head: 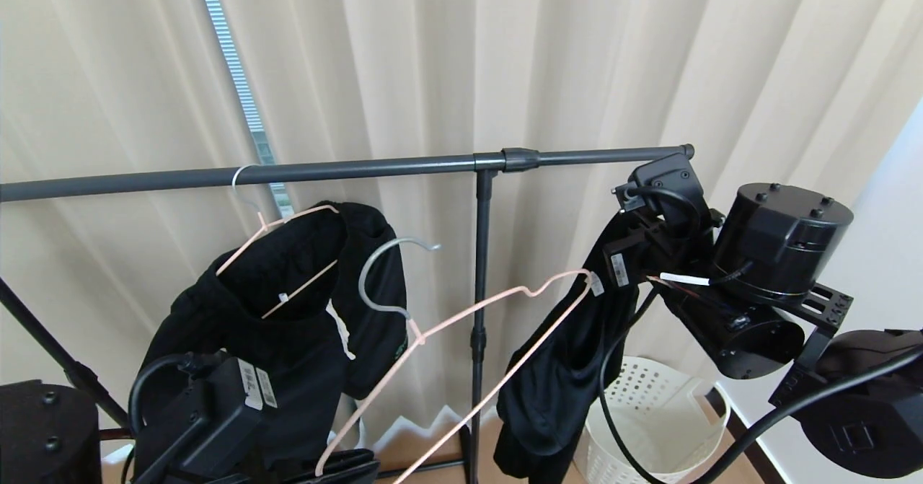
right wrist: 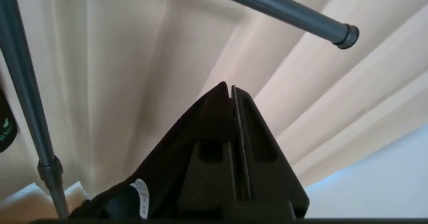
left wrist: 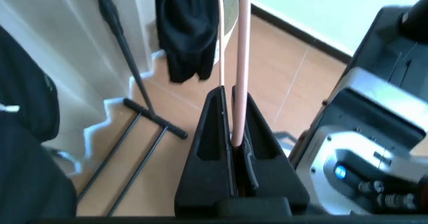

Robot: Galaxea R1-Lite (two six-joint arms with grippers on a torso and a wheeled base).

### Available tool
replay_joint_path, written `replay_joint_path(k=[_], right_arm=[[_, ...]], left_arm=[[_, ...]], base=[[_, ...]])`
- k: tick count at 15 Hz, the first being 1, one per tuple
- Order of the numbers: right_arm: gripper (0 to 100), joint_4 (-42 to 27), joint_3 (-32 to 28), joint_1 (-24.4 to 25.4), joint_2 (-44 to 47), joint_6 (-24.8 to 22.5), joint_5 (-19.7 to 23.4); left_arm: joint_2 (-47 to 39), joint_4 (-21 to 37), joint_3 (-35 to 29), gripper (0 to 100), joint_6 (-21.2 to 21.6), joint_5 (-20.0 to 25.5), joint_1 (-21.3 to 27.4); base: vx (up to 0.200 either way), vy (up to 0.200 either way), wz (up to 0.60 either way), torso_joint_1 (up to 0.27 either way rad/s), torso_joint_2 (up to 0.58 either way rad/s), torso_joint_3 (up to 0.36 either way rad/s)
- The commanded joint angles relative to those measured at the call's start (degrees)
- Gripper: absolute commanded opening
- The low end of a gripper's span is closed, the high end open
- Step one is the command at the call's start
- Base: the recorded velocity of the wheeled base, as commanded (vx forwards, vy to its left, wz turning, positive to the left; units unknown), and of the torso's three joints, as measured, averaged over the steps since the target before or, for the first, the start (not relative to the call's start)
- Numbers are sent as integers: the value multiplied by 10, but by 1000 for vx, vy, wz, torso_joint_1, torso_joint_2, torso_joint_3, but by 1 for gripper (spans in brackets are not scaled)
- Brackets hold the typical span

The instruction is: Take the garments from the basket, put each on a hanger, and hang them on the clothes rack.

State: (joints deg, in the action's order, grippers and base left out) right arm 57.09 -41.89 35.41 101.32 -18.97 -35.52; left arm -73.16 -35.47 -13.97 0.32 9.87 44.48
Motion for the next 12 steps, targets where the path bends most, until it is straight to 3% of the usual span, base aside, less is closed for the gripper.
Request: replay_joint_path(k=[1, 12], right_arm=[[0, 0, 4, 13, -2, 0, 0], [0, 0, 20, 61, 4, 4, -3]], left_arm=[[-36, -13, 14, 0, -1, 1, 1], [-32, -42, 18, 0, -3, 0, 3]], base=[[0, 0, 0, 0, 0, 0], [0, 0, 0, 0, 0, 0]])
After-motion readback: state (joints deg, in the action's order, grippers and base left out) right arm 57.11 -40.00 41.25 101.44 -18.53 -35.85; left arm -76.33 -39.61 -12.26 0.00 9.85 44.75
